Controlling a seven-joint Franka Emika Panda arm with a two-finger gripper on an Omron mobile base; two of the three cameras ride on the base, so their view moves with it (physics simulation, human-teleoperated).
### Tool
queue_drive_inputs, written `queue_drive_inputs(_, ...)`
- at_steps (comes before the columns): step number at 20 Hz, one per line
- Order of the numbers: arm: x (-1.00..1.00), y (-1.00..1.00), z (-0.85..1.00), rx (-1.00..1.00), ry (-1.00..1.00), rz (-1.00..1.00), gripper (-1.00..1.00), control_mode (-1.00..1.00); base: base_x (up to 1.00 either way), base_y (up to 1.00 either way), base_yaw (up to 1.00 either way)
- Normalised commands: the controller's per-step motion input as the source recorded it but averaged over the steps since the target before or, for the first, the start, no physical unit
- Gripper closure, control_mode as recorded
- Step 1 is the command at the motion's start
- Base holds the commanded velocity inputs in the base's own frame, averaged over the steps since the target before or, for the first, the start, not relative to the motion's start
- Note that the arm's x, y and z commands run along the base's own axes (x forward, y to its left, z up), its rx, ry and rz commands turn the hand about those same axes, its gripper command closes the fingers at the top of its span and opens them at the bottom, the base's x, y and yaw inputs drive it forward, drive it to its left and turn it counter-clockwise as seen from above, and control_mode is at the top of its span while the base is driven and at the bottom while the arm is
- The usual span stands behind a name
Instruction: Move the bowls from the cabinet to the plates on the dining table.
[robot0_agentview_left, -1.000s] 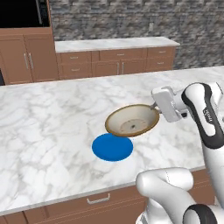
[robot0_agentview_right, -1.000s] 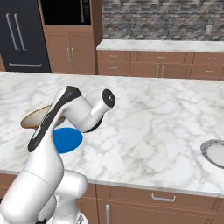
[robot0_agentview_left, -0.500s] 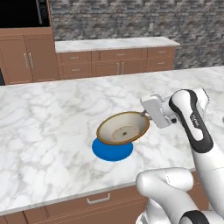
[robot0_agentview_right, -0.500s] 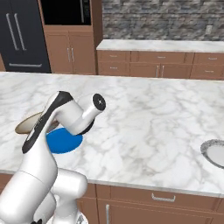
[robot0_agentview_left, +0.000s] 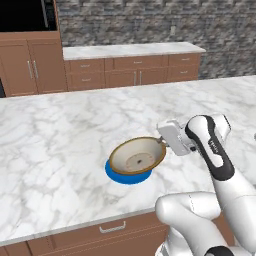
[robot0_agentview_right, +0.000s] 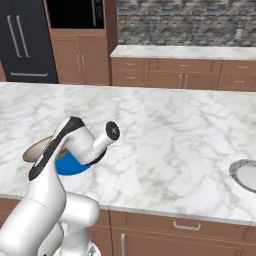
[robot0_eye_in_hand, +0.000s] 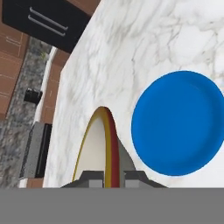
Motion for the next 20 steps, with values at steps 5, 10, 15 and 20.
queue_drive_inputs(5,0.46,0.00,-0.26,0.00,0.01,0.00,1.00,-1.00,0.00,0.00,0.00)
queue_drive_inputs(10,0.14,-0.01,-0.39,0.00,0.07,0.00,1.00,-1.00,0.00,0.00,0.00)
queue_drive_inputs(15,0.27,0.00,-0.30,0.00,0.02,0.00,1.00,-1.00,0.00,0.00,0.00)
queue_drive_inputs(20,0.37,0.00,-0.25,0.00,0.01,0.00,1.00,-1.00,0.00,0.00,0.00)
